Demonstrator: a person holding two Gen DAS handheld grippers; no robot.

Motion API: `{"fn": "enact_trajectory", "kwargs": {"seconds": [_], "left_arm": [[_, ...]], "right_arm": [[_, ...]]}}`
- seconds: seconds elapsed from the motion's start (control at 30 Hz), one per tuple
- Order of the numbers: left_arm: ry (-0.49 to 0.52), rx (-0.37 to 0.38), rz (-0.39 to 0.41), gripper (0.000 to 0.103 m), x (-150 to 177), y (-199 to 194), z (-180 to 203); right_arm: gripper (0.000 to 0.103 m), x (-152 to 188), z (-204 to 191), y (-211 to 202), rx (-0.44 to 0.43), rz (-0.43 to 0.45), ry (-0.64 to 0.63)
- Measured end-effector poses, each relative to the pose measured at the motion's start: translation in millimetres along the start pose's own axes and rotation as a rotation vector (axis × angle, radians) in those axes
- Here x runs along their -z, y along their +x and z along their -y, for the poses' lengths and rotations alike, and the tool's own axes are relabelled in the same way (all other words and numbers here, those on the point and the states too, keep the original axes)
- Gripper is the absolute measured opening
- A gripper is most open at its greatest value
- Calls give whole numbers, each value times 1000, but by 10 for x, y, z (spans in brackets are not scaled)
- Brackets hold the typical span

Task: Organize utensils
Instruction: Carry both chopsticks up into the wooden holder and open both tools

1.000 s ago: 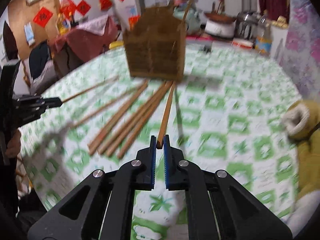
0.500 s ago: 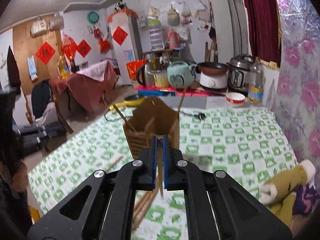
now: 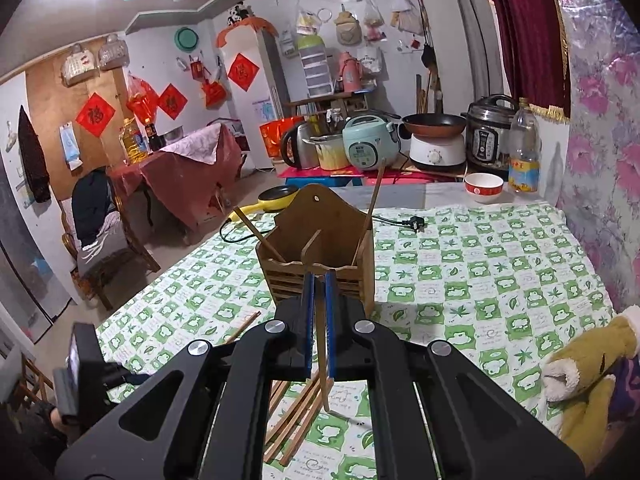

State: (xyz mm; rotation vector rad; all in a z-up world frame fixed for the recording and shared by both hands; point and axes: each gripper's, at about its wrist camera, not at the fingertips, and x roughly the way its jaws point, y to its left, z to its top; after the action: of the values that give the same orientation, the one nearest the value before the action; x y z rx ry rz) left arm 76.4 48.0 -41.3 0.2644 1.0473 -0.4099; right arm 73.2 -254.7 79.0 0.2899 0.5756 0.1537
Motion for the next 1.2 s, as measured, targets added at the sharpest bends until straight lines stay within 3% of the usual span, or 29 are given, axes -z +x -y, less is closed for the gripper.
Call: {"fn": "enact_trajectory", "kwargs": {"seconds": [0.03,0.1,0.13,0.3,0.4,0.63,0.83,1.03,1.2], "left_arm": [[0,6,0,51,33,29,5],[6,12,23,37,47,17,9],[10,22,24,5,41,5,11],[-24,27,56,6,-62,-102,-43],[-25,30,127,6,-229,-393,-27],[-6,36,349,6,-902,-1253,145],[-11,79,421,6,-1478,-1486,256],[-48,138,525,6,-1984,-1752,289],[-78,109,585,6,-2252,-1689,319]], "right_arm": [[6,3,1,1,0,1,0],[6,5,4,2,-2,-1,4],[6,10,5,7,-5,-2,8],[6,42,11,2,-14,3,27],[6,15,20,-24,-14,11,31],[6,-190,-59,-116,-22,67,13],[6,-438,-157,-123,-37,114,-1],[6,-748,-206,-143,-8,229,7],[6,-946,-181,-23,53,342,23]]}}
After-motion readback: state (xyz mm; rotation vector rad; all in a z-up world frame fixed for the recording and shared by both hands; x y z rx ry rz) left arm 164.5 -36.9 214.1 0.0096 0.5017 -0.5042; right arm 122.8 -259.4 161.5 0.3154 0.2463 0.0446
